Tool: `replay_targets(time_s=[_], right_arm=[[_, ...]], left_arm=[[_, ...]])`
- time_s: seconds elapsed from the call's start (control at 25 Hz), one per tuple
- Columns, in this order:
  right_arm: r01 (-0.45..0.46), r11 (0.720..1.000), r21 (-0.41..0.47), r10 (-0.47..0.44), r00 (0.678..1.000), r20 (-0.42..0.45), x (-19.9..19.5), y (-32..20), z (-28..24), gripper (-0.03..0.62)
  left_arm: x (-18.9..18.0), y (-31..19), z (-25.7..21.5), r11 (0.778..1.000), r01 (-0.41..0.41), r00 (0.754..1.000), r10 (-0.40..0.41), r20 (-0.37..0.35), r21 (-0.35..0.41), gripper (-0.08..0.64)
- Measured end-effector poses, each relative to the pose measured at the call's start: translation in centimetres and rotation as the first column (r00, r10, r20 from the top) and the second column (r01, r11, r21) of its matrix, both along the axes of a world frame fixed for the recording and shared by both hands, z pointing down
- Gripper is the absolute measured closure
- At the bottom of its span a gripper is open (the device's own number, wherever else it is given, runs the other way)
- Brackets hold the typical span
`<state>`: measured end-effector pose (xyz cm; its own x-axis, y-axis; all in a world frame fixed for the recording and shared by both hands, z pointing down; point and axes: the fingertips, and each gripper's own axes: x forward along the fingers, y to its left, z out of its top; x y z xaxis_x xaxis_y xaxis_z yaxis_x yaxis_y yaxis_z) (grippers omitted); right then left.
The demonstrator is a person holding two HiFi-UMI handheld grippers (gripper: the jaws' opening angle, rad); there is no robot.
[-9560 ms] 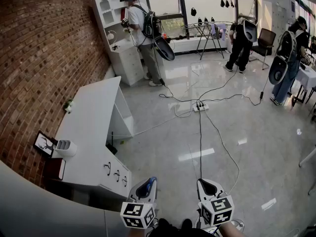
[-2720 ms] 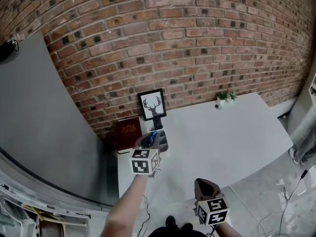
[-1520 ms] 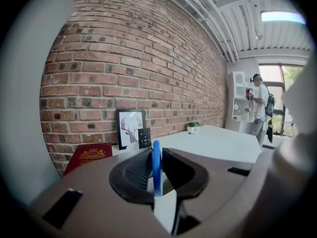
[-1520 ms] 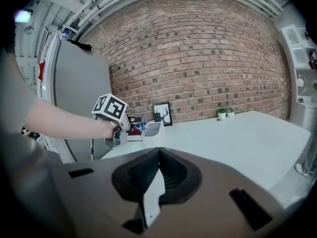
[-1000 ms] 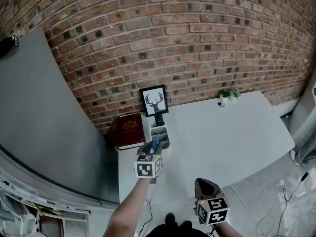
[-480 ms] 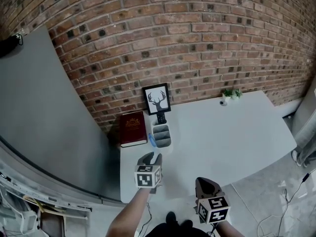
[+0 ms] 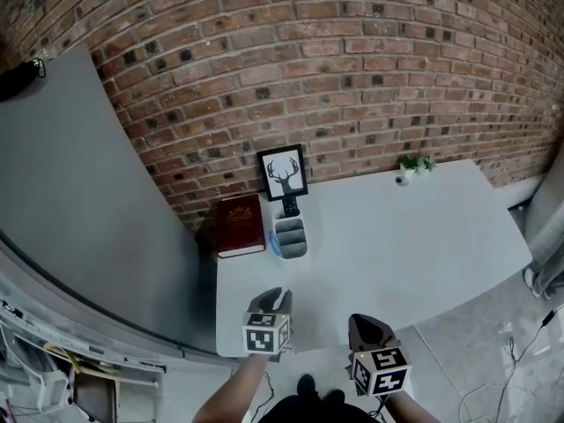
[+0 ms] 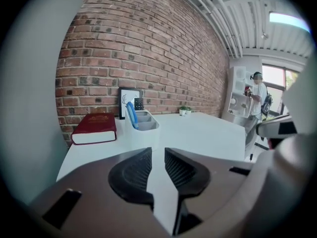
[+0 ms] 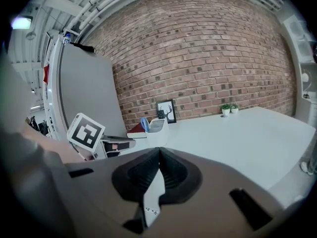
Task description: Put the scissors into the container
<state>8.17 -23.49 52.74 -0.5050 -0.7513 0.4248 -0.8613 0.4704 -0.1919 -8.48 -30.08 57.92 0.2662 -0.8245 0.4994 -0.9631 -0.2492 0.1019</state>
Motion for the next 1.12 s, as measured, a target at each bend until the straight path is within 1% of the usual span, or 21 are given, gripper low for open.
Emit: replay_targets(time_s=[0.2,0.44,0.64,0.8,1.0,1.12], right_arm=[[0.012,1.0,-0.006,-0.012,1.0,0.004,0.1,0.2,0.1,0.592],[0.024,1.0,-0.011,-0.024,1.0,-0.003,0.3,0.4,0.0,0.592],[0.032,0.999,-0.016,-0.032,0.999,-0.003,0.1,0.6,0.1,0.592],[0.038,0.999,-0.021,-0.038,0.999,0.006,0.0,0.9,0.3,0.592],[0.045,0.999,-0.023,-0.045,0.999,0.001,-0.4,1.5,0.3,0.592],[0.051,0.999,-0.018,-0.05,0.999,0.008,-0.7,1.4,0.0,0.592]], left_arm=[[0.1,2.6,-0.3,1.0,-0.017,1.0,0.017,0.014,0.002,0.508],[0.1,5.3,-1.1,1.0,-0.001,1.0,0.001,-0.008,-0.003,0.515],[-0.3,6.9,-2.5,1.0,0.012,1.0,-0.012,-0.02,0.027,0.523],[-0.6,8.1,-3.3,0.999,0.012,1.0,-0.011,-0.01,0.047,0.528],[-0.9,9.3,-4.3,0.998,0.031,0.999,-0.028,-0.037,0.062,0.529],[-0.9,9.5,-4.5,0.997,0.029,0.999,-0.027,-0.032,0.067,0.529]])
